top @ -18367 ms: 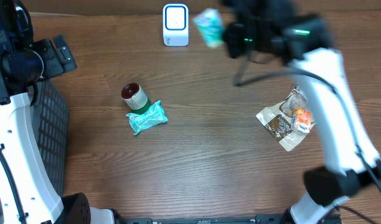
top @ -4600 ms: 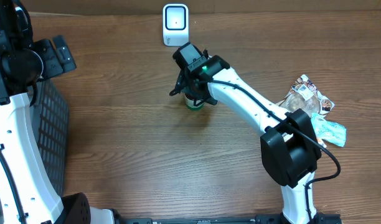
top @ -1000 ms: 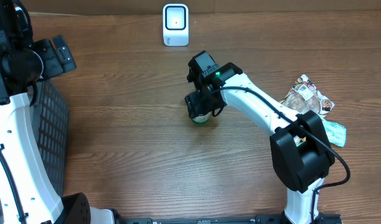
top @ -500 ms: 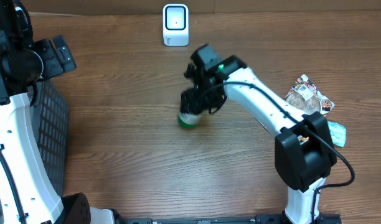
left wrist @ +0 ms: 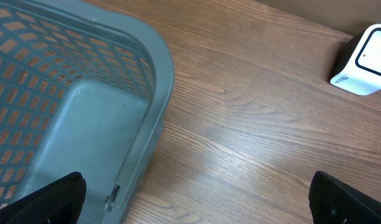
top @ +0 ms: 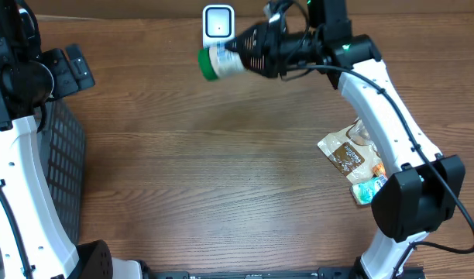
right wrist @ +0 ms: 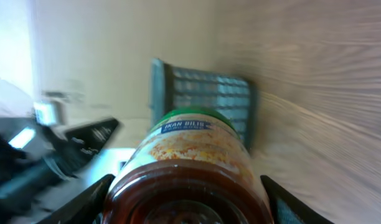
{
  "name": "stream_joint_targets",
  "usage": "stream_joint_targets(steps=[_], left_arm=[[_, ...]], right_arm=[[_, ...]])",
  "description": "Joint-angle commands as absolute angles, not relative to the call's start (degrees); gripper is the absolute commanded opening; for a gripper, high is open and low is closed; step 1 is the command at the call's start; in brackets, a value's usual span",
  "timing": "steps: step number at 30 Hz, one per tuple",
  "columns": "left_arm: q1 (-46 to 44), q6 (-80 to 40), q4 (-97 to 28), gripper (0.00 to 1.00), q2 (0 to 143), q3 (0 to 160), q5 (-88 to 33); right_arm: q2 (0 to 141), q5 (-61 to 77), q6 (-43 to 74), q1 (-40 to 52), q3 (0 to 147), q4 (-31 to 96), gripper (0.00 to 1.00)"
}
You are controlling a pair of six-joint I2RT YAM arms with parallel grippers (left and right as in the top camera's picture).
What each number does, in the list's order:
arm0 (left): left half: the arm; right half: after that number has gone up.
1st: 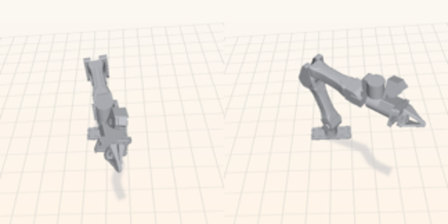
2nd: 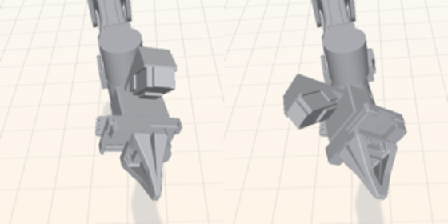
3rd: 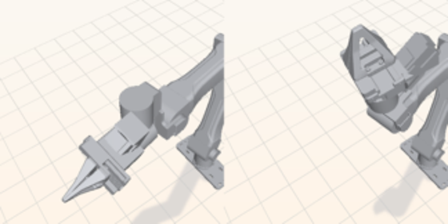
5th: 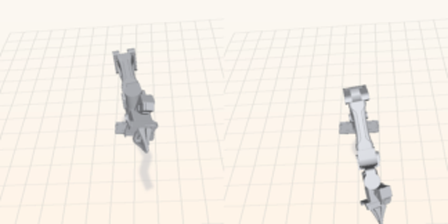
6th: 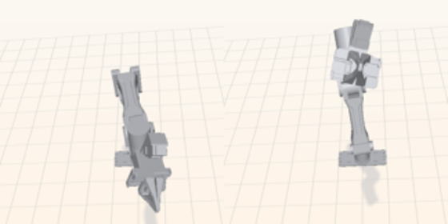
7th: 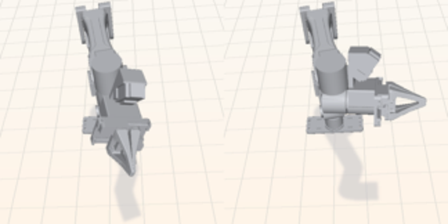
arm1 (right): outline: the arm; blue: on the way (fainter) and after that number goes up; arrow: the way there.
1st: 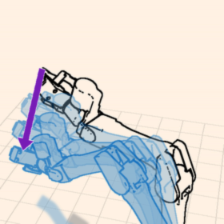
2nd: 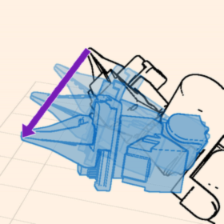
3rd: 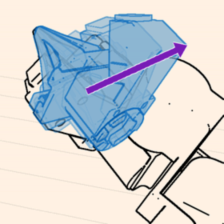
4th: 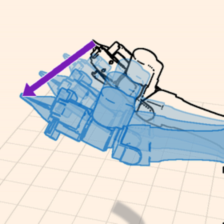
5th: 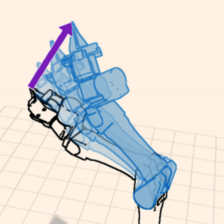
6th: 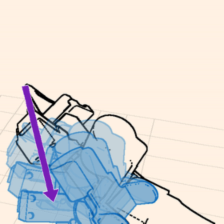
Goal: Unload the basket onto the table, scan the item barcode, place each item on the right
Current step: 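Lift the brown jar with the right gripper up to the scanner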
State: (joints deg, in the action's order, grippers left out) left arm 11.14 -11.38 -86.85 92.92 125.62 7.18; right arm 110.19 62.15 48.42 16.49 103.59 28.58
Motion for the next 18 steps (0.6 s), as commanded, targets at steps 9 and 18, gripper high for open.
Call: stream_joint_targets(steps=[9,18], left_arm=[[11.2,-10.3,-86.7,0.99,93.0,125.7,7.7],[11.2,-10.3,-86.7,0.99,93.0,125.8,7.7]], right_arm=[[108.5,61.7,67.5,17.0,105.0,19.1,0.61],[108.5,50.4,53.0,18.5,105.0,20.2,0.59]])
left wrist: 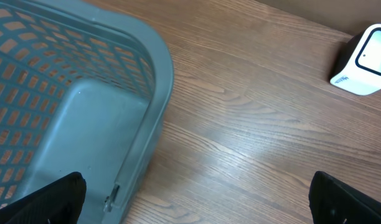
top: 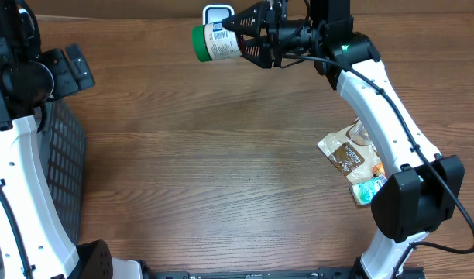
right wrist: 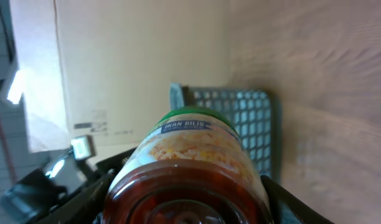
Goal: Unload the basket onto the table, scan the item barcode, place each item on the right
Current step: 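Lift the brown jar with the right gripper up to the scanner, then hold the brown jar label under the white scanner with the right gripper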
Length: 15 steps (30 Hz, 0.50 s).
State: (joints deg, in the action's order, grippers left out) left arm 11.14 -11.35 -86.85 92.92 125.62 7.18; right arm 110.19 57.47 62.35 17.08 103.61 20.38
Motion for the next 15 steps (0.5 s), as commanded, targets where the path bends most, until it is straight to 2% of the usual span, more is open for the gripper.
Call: stream_joint_targets(steps=[1,3,4,6,8,10,15], left_arm=[[11.2,-10.3,-86.7,1.0,93.0,125.8,7.7],[11.2,-10.3,-86.7,1.0,93.0,125.8,7.7],[11.2,-10.3,-86.7,0.99,93.0,125.8,7.7],[11.2,-10.3,-86.7,0.99,93.0,125.8,7.7],[11.2,-10.3,-86.7,0.99,93.0,125.8,7.7],[11.2,-10.3,-86.7,0.99,93.0,125.8,7.7],[11.2,-10.3,-86.7,1.0,93.0,125.7,7.7]], right_arm=[[108.5,46.5,48.4,19.1,105.0,20.8,0.59],[108.5,34.7,37.8,21.0,105.0,23.5,0.59],[108.7,23.7,30.6,22.6,105.0,24.8,0.6],[109.6,5.9,22.7,25.4,105.0,24.8,0.56],[111.2,-5.4,15.7,27.7,105.0,22.1,0.55],[113.5,-12.6,7.3,29.7,105.0,16.3,0.54],[120.1,-15.6,-9.6,31.4,105.0,-1.9,0.49]])
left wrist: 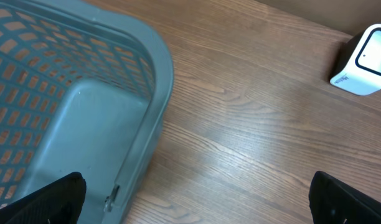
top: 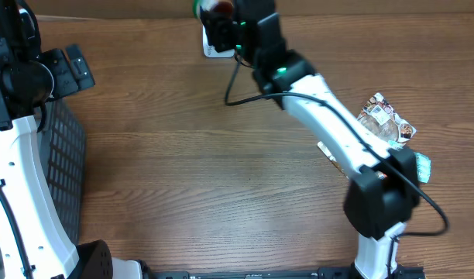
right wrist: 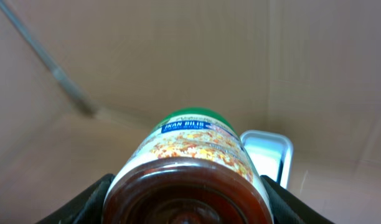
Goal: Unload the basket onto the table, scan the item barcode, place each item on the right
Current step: 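Hold the brown jar label under the white scanner with the right gripper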
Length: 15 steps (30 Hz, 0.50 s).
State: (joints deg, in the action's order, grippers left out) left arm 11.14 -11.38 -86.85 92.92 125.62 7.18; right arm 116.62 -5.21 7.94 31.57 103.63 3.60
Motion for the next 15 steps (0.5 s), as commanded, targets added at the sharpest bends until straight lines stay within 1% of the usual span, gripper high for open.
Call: stream_joint_targets(steps=[1,5,8,9,10,13,15], left_arm=[[11.2,-10.3,-86.7,1.0,93.0,125.7,7.7],[11.2,-10.3,-86.7,1.0,93.0,125.7,7.7],[11.2,-10.3,-86.7,1.0,93.0,125.8,7.7],[11.2,-10.3,-86.7,0.99,93.0,125.7,7.7],[11.2,-10.3,-86.7,1.0,93.0,125.8,7.7],[11.2,-10.3,-86.7,1.0,93.0,125.7,7.7],[11.2,-10.3,-86.7,0.99,93.0,125.8,7.7]], right_arm=[[121.5,-15.6,-12.7,31.4,105.0,-5.7,0.48],[127.0,-15.6,-23.7,31.2,105.0,-18.7,0.48],[130.9,-15.4,-29.4,30.7,105.0,-25.4,0.49],[132.0,-15.4,-30.9,30.6,105.0,-27.1,0.54],[133.1,-15.2,-31.9,30.5,105.0,-28.6,0.56],[135.9,-12.6,-32.1,30.0,105.0,-31.0,0.56],[137.8,-11.7,-33.2,29.6,105.0,-32.6,0.54]])
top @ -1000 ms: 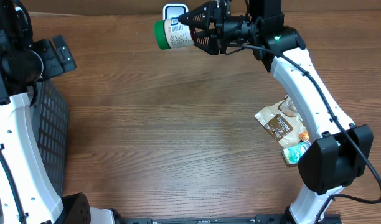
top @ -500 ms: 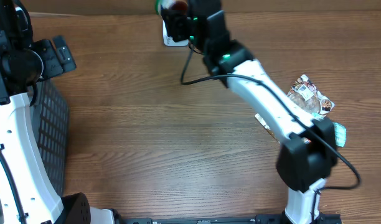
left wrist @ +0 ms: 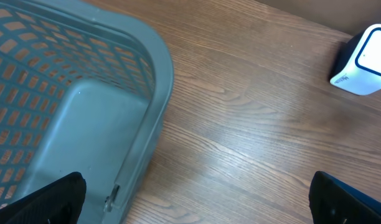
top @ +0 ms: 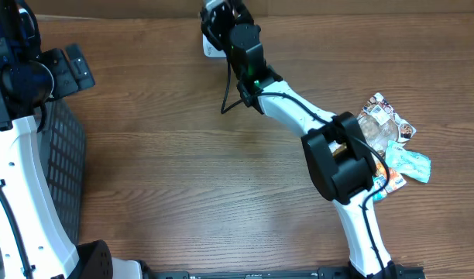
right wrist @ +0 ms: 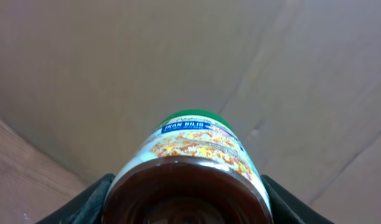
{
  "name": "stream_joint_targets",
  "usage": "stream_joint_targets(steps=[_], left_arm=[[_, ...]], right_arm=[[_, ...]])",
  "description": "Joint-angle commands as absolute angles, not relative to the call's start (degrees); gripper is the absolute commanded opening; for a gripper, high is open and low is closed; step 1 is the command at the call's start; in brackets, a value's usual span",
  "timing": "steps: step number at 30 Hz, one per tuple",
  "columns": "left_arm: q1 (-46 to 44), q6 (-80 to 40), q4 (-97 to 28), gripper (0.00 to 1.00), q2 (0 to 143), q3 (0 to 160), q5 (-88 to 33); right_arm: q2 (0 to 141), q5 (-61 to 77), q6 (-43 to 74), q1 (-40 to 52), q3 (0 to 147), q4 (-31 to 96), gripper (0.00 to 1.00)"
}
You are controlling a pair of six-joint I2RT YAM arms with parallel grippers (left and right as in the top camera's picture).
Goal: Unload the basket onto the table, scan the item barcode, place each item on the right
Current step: 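Hold the brown jar label under the white scanner with the right gripper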
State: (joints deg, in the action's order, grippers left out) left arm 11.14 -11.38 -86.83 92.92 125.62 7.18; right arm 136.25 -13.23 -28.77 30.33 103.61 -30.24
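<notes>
A glass jar (right wrist: 187, 168) with a green lid and an "IKAN BILIS" label fills the right wrist view, and my right gripper (right wrist: 187, 208) is shut on its base, black fingers (right wrist: 94, 199) on either side. Behind it is only cardboard wall. Overhead, the right gripper (top: 225, 19) reaches to the table's far edge, over the white barcode scanner (top: 209, 48); the jar itself is hidden there. The scanner (left wrist: 363, 59) also shows in the left wrist view. My left gripper (left wrist: 190, 214) is open and holds nothing, beside the basket.
A grey-blue mesh basket (left wrist: 72, 106) stands at the left edge (top: 66, 155). Snack packets (top: 386, 118) and a teal pouch (top: 411, 167) lie at the right, next to the right arm's base. A cardboard wall runs along the back of the wooden table (top: 183, 170).
The right arm has turned further toward the back. The scanner, seen behind the jar before, is gone from the right wrist view; only cardboard shows. The left arm is unchanged.
The right gripper held the jar sideways just right of the scanner, lid pointing left. Then the jar was in front of the scanner. Then it was above the scanner, pointing at the back wall. Now it points higher at the cardboard. The left arm stayed still throughout.
</notes>
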Motion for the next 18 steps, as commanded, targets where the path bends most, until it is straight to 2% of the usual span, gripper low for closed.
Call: stream_joint_targets(steps=[1,10,18], left_arm=[[11.2,-10.3,-86.7,0.99,93.0,125.8,7.7],[11.2,-10.3,-86.7,1.0,93.0,125.8,7.7],[11.2,-10.3,-86.7,1.0,93.0,125.8,7.7]], right_arm=[[138.7,-11.7,-34.6,29.5,105.0,-33.5,0.53],[145.9,-8.4,-60.6,27.5,105.0,-42.2,0.54],[146.0,-6.9,-61.3,27.2,105.0,-44.7,0.54]])
